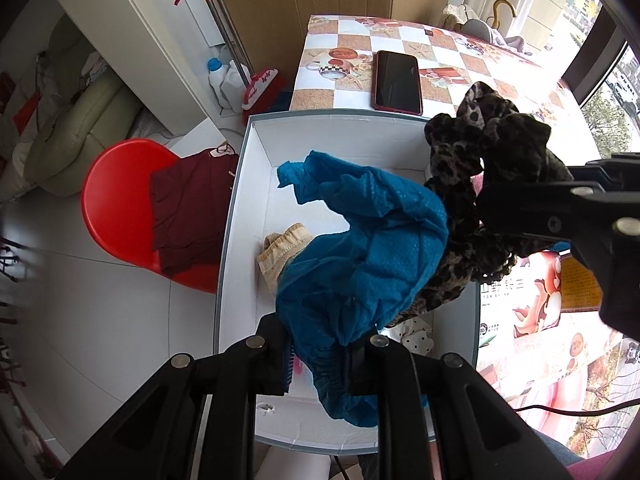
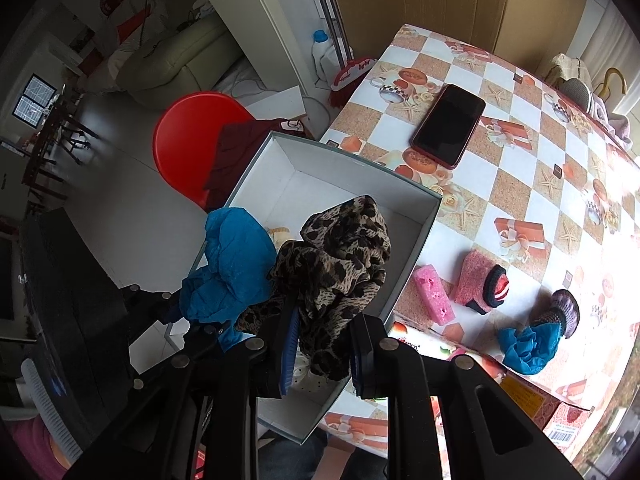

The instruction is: Organize soft objects

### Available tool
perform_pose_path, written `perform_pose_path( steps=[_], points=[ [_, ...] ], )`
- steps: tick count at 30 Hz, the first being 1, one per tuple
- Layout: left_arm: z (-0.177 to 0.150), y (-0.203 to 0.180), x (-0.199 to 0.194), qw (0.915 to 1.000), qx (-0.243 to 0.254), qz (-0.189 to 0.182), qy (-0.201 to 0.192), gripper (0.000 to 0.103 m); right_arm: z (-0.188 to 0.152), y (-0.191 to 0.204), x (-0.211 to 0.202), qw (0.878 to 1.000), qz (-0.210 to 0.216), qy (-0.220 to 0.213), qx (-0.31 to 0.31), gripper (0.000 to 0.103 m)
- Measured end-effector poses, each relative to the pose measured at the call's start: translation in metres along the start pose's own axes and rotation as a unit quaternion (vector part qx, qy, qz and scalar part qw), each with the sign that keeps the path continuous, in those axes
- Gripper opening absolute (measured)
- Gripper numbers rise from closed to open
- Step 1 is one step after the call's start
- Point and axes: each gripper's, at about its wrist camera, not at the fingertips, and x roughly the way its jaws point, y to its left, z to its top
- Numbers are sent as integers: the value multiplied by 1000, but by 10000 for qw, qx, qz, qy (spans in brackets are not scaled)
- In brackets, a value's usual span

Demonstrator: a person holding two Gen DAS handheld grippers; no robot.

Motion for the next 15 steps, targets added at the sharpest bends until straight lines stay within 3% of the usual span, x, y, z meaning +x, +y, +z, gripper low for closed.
perform_pose_path(
  steps=[3, 6, 7, 8, 9, 11, 12, 14, 15],
  points=[
    [0, -2, 0, 10000, 46, -9, -27, 25, 2, -2, 2, 10000, 28, 17, 9, 23],
    [1, -3, 0, 10000, 49, -12, -36, 47, 3, -4, 4, 10000, 56, 59, 46, 24],
    [1, -3, 0, 10000, 48, -6, -37, 62, 3, -6, 4, 9999, 94, 89, 73, 30],
    [1, -3, 0, 10000, 49, -18, -36, 77, 4, -8, 4, 9998, 121, 92, 114, 47],
    [1, -2, -1, 10000, -6, -76, -33, 83, 3, -10, 3, 9998, 85, 60, 157, 52],
    [2, -1, -3, 9998, -77, -151, -92, 86, 3, -16, 0, 9996, 68, -10, 267, 70],
    [3, -1, -4, 9997, -85, -166, -125, 88, 3, -20, -2, 9994, 103, -23, 344, 73],
    [4, -2, -5, 9996, -108, -220, -170, 103, 4, -29, -5, 9986, 153, -25, 507, 81],
    [5, -2, -6, 9994, -134, -278, -186, 103, 3, -33, -6, 9982, 167, -25, 581, 81]
  ],
)
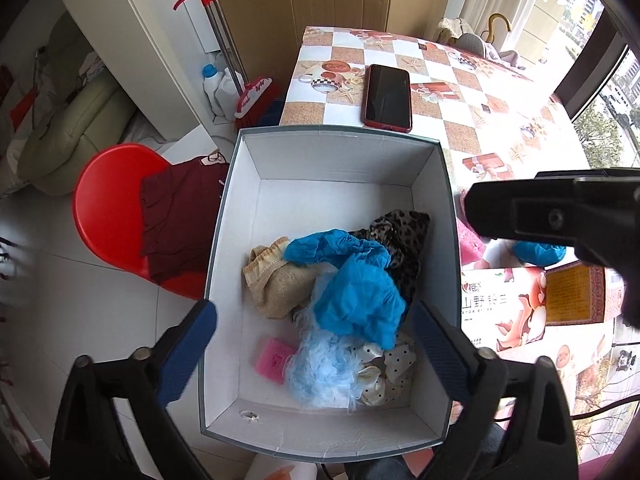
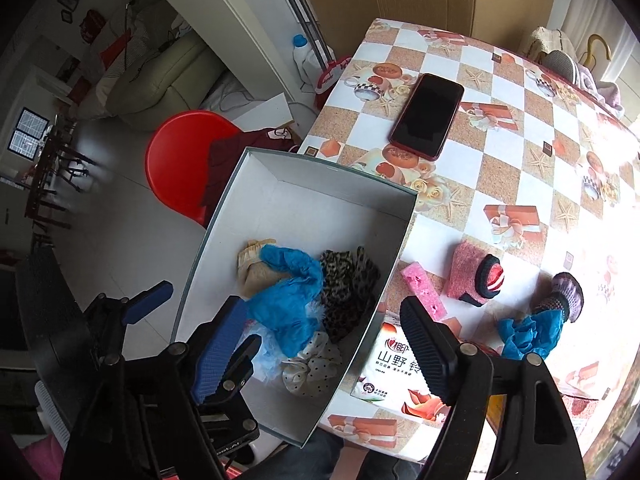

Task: Organize soft objects
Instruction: 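Grasp the pink knit sock with the left tool while the right tool grasps the purple knit hat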

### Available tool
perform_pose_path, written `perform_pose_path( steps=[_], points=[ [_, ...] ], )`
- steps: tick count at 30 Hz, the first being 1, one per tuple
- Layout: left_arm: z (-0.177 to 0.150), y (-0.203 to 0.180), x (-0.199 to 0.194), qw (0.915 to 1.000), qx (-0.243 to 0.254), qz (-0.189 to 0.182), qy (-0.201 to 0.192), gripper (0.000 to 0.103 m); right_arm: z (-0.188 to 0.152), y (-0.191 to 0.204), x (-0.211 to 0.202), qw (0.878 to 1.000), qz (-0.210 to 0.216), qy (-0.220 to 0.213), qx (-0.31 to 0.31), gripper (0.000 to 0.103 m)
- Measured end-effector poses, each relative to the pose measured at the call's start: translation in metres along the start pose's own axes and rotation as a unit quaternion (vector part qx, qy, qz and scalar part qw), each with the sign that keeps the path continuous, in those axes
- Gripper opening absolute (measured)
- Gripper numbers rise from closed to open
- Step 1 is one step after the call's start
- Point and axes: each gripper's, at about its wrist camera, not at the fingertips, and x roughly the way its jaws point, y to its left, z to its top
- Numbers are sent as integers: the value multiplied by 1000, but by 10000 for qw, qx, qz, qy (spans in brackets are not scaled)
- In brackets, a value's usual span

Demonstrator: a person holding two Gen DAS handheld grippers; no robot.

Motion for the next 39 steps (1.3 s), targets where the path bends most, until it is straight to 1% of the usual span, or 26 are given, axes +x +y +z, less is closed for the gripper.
perform_pose_path(
  steps=[2, 3, 4, 5, 8, 11, 14, 17, 19, 22, 27, 30, 34, 39],
  points=[
    [3, -2, -1, 9999, -28, -138, 13, 103, 0, -10, -4, 9999, 14, 23, 132, 82],
    [5, -4, -2, 9998, -36, -219, 15, 103, 0, -16, -7, 9998, 16, 35, 198, 85],
    [8, -7, -3, 9996, -35, -295, 19, 103, -1, -23, -10, 9996, 17, 45, 273, 97],
    [11, -10, -5, 9993, -11, -364, 10, 103, -1, -31, -15, 9994, 23, 38, 355, 103],
    [21, -25, -12, 9988, 175, -454, -70, 103, -3, -65, -33, 9979, 16, -13, 644, 103],
    [34, -49, -17, 9971, 436, -613, -97, 103, -3, -112, -52, 9938, -123, -77, 1104, 103],
    [48, -76, -17, 9946, 700, -759, -55, 103, -7, -166, -64, 9847, -284, -89, 1715, 103],
    [64, -110, -7, 9919, 1016, -760, 81, 103, -15, -215, -65, 9730, -424, 58, 2268, 103],
    [76, -134, 5, 9892, 1254, -734, 171, 103, -22, -243, -57, 9657, -426, 251, 2548, 103],
    [91, -167, 33, 9850, 1510, -699, 454, 103, -32, -274, -38, 9562, -411, 542, 2847, 103],
    [109, -208, 90, 9783, 1720, -494, 1044, 103, -38, -309, 2, 9471, -332, 984, 3036, 103],
    [110, -222, 123, 9739, 1763, -346, 1389, 103, -35, -323, 28, 9438, -186, 1253, 3052, 103],
    [110, -230, 159, 9687, 1701, -149, 1804, 103, -25, -335, 61, 9408, 48, 1614, 2980, 103],
    [107, -231, 188, 9641, 1571, 35, 2141, 103, -15, -340, 102, 9372, 283, 2113, 2761, 103]
  ],
)
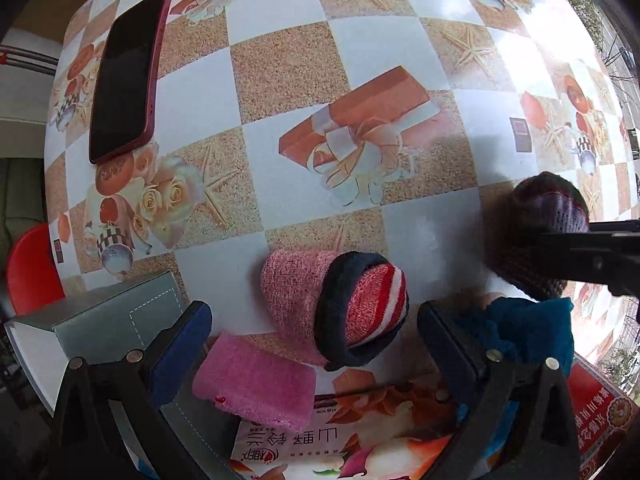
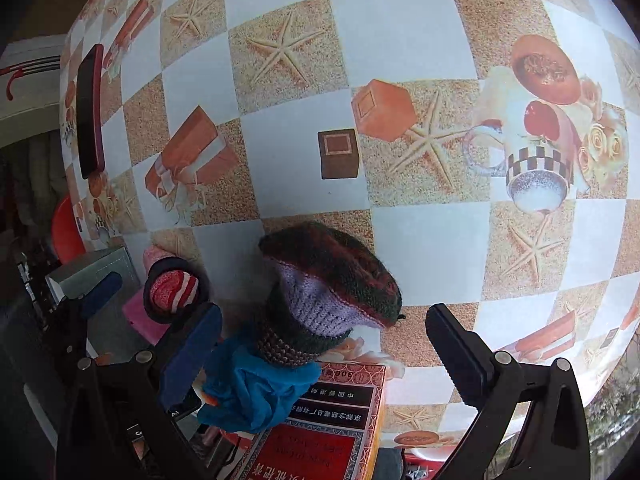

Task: Organize soft objects
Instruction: 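Grasp the pink knit sock with the left tool while the right tool grasps the purple knit hat, then carry the pink sock and purple hat over the white box with both tools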

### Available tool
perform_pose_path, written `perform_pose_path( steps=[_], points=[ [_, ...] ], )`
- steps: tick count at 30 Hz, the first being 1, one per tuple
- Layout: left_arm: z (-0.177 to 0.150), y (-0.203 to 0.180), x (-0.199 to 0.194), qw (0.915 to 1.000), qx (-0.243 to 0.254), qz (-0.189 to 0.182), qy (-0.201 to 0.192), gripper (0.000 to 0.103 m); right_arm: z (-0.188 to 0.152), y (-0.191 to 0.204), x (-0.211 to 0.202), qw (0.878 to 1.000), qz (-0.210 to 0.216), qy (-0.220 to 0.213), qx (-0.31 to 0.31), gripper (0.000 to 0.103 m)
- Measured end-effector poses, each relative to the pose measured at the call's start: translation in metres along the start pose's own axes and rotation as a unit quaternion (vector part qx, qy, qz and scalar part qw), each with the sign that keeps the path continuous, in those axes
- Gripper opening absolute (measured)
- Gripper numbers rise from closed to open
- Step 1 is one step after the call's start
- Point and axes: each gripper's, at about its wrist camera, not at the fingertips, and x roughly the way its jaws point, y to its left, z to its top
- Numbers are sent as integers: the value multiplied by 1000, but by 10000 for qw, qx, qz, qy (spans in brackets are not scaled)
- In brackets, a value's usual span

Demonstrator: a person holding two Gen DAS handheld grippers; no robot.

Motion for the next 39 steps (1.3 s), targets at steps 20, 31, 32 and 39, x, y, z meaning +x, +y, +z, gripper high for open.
perform_pose_path(
  steps=[20, 31, 32, 39],
  points=[
    [12, -14, 24, 9991, -213, -303, 185, 103, -21, -83, 13, 9934, -736, -765, 427, 103],
    [19, -3, 31, 9984, -259, -388, 321, 103, -27, -60, 30, 9857, -1300, -1000, 375, 103],
    [21, -4, 32, 9981, -261, -402, 376, 103, -25, -59, 30, 9864, -1300, -937, 371, 103],
    [17, -11, 22, 9987, -164, -420, 250, 75, -22, -53, 9, 9861, -1188, -1119, 319, 60]
  ],
)
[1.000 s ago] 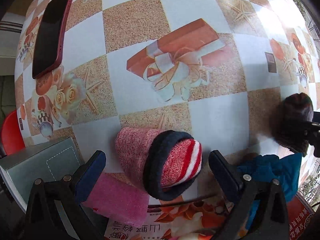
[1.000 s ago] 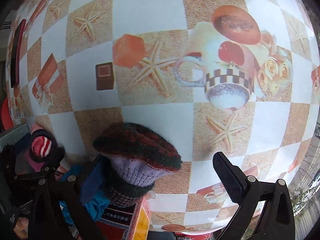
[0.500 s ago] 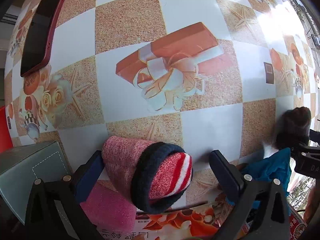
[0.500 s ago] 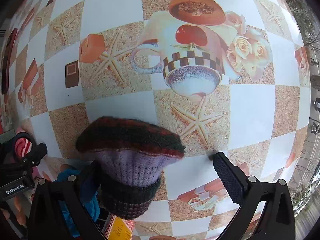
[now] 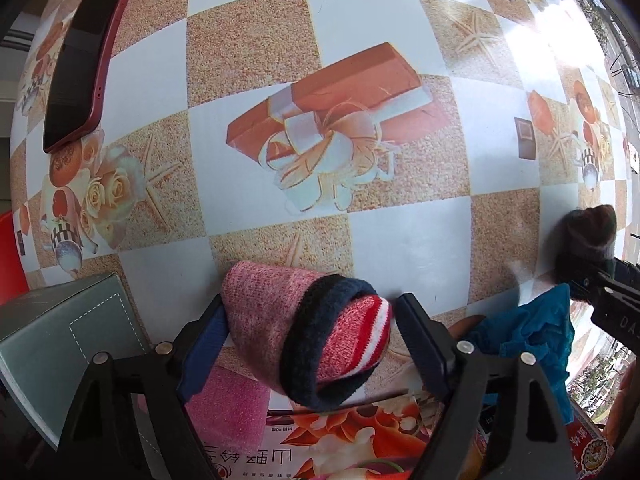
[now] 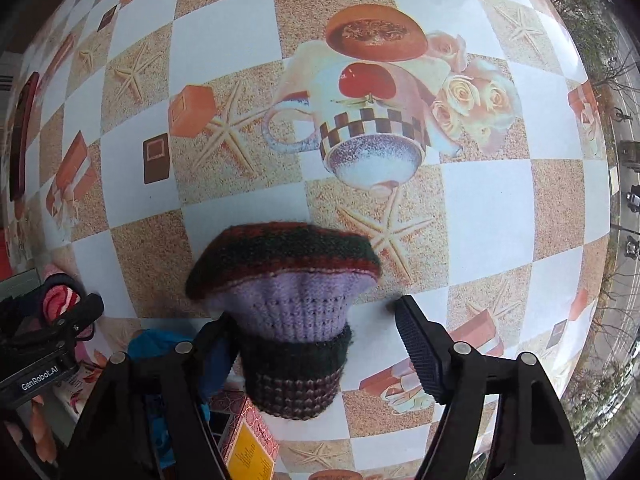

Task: Organize soft objects
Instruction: 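Carry the pink sock and purple hat over the white box with both tools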

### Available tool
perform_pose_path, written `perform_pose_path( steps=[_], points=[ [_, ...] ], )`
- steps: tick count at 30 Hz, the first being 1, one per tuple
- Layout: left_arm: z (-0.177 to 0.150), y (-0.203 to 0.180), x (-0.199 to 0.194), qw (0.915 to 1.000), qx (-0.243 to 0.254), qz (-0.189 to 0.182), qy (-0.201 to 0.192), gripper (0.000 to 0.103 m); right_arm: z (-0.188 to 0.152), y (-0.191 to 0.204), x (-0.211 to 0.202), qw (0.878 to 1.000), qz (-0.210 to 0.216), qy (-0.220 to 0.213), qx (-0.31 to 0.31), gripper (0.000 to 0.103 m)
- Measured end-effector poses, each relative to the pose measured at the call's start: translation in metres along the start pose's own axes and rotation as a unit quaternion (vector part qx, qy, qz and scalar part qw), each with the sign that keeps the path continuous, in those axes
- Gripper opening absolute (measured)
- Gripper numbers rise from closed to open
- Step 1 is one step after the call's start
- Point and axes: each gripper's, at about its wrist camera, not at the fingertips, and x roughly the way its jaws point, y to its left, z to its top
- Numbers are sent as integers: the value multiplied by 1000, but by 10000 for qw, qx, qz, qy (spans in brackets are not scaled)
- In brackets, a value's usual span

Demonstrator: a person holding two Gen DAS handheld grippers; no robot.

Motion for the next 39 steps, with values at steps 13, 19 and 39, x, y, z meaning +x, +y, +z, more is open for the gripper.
perform_pose_path(
  steps=[13, 19, 39],
  points=[
    [-44, -15, -80, 9917, 619, 156, -1116, 35, -47, -47, -65, 9947, 633, -769, 251, 39],
    [-89, -26, -111, 9837, 927, 66, -1538, 35, -100, -69, -83, 9926, 660, -906, 464, 39],
    [-221, 9, -142, 9661, 1391, -6, -2174, 36, -252, -3, -79, 9939, 791, -764, 27, 39]
  ],
)
